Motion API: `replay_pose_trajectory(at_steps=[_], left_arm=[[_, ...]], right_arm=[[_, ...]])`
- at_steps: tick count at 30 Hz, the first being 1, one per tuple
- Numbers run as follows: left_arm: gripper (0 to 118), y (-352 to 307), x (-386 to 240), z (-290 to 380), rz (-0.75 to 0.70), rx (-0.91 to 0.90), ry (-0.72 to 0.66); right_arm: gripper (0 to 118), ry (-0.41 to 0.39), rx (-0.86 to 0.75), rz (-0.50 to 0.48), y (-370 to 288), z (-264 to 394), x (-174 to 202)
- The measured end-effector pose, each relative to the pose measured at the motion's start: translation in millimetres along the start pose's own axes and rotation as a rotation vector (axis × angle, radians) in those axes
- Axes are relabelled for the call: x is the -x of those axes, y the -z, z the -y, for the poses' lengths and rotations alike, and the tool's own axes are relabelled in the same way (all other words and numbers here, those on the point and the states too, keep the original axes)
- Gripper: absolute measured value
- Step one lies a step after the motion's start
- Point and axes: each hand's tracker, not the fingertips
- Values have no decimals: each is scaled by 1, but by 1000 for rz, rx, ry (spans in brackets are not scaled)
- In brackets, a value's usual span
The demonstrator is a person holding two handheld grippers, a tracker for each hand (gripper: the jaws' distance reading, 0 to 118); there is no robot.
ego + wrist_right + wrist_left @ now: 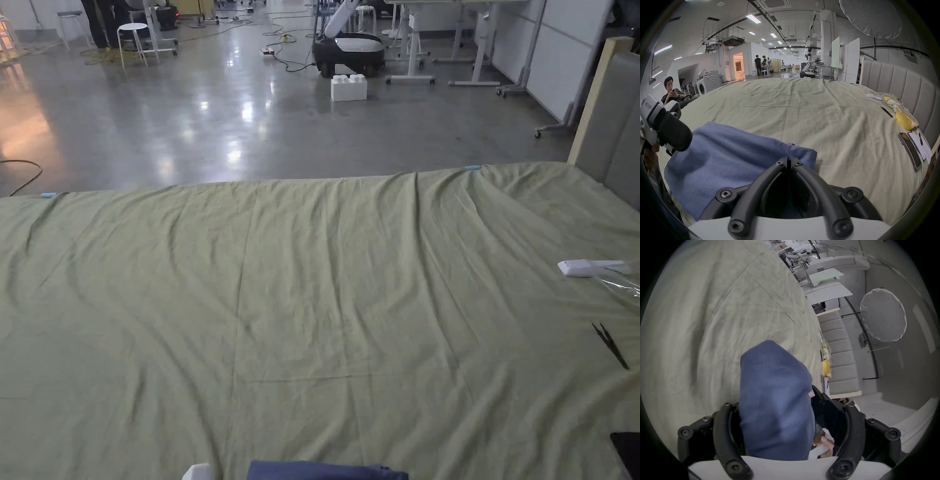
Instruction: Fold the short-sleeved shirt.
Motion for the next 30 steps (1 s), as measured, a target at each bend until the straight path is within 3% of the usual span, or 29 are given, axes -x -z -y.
replay_pose_trajectory(at_steps=[1, 2, 3, 5, 8, 15, 19, 24, 30], left_arm=[[68, 3, 4, 0, 9, -1, -28], [43, 5, 6, -1, 14, -3, -41], [33, 7, 12, -2, 4, -2, -34], [31, 11, 19, -1, -27, 9, -35], [21, 7, 23, 5, 39, -6, -89], [18, -8, 13, 19, 74, -63, -46], [18, -32, 9, 17, 89, -84, -39], [18, -91, 8, 2, 58, -120, -33], [18, -190, 13, -24, -88, -171, -8]], right_arm=[[5, -2, -1, -1, 0, 0, 0], [5, -3, -1, -2, 0, 0, 0], [5, -4, -2, -2, 0, 1, -1], [5, -2, -2, 1, 0, 2, -2], [5, -11, -6, -2, 1, 4, -1], [5, -43, -4, -6, -3, -6, 3], [5, -1, -46, -4, -11, -34, -7], [5, -15, -164, 48, -19, -89, -24], [5, -35, -280, 107, -25, -147, -44]])
